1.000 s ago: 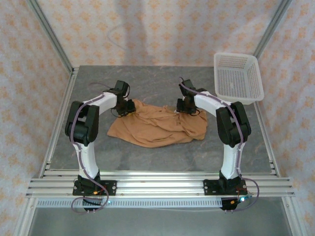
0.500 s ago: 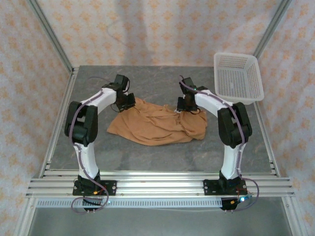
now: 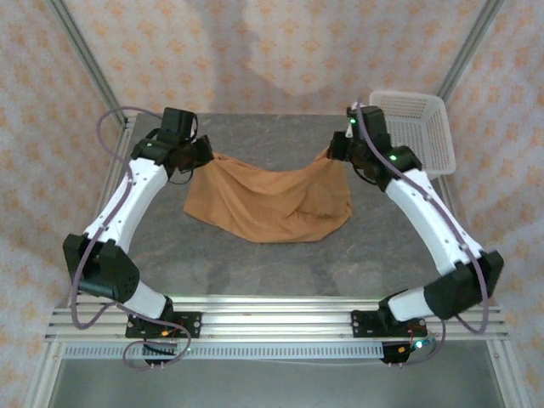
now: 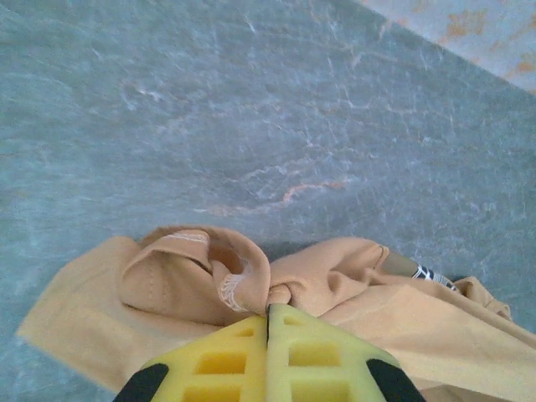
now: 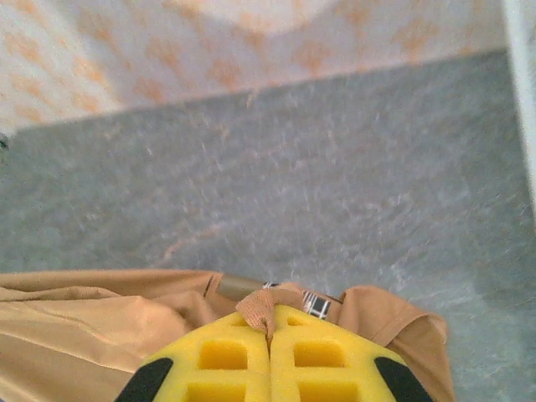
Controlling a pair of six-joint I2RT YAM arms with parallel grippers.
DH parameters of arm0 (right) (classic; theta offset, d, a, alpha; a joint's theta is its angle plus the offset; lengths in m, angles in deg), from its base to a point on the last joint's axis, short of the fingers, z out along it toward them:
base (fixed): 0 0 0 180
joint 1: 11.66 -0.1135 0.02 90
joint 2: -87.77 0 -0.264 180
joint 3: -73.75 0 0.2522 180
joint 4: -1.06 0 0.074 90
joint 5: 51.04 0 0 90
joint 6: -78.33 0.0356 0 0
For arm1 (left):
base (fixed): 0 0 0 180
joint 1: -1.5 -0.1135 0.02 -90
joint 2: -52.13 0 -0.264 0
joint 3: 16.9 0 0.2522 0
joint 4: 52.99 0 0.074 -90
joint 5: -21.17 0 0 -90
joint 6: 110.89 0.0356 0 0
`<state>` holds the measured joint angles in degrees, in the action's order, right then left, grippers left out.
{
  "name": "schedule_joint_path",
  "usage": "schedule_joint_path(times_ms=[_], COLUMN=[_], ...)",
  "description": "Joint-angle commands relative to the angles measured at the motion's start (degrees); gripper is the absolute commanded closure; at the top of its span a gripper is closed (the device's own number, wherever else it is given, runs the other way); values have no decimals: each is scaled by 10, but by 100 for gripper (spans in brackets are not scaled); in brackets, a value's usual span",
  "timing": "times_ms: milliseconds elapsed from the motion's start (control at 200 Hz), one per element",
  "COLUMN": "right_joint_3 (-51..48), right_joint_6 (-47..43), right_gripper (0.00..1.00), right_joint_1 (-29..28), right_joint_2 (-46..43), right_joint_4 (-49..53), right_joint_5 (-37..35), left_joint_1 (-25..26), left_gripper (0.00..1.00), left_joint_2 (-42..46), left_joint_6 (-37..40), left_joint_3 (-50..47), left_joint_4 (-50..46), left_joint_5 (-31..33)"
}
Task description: Fold the inside-out t-shirt
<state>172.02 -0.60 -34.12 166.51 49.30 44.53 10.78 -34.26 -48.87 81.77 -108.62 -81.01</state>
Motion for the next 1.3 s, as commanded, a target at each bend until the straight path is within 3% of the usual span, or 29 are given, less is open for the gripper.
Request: schedule_joint_path(times_ms=[0, 130, 345, 600, 841, 1076, 1296], right_joint_3=[36, 87, 187, 191, 212, 245, 255], right_joint_6=[-13, -14, -20, -13, -14, -23, -18], right_gripper=[100, 100, 100, 100, 100, 100, 100], right_joint_1=[3, 2, 3, 2, 3, 3, 3], right_joint_2=[-73, -144, -176, -148, -155, -194, -221], right_joint_4=[-3, -1, 21, 25, 28, 53, 42], right_joint_5=[-66, -81, -61, -27, -20, -16, 29], left_joint_1=[-20, -26, -26, -25, -26, -25, -26], left_gripper=[100, 100, 100, 100, 100, 100, 100], left_joint_2=[63, 147, 275, 257, 238, 286, 323], left_joint_6=[15, 10, -19, -17, -12, -7, -7], left_joint_3=[50, 80, 61, 48, 113, 180, 204], left_joint_4=[-60, -57, 13, 4, -26, -63, -48], left_joint_5=[70, 111, 106, 52, 18, 48, 50])
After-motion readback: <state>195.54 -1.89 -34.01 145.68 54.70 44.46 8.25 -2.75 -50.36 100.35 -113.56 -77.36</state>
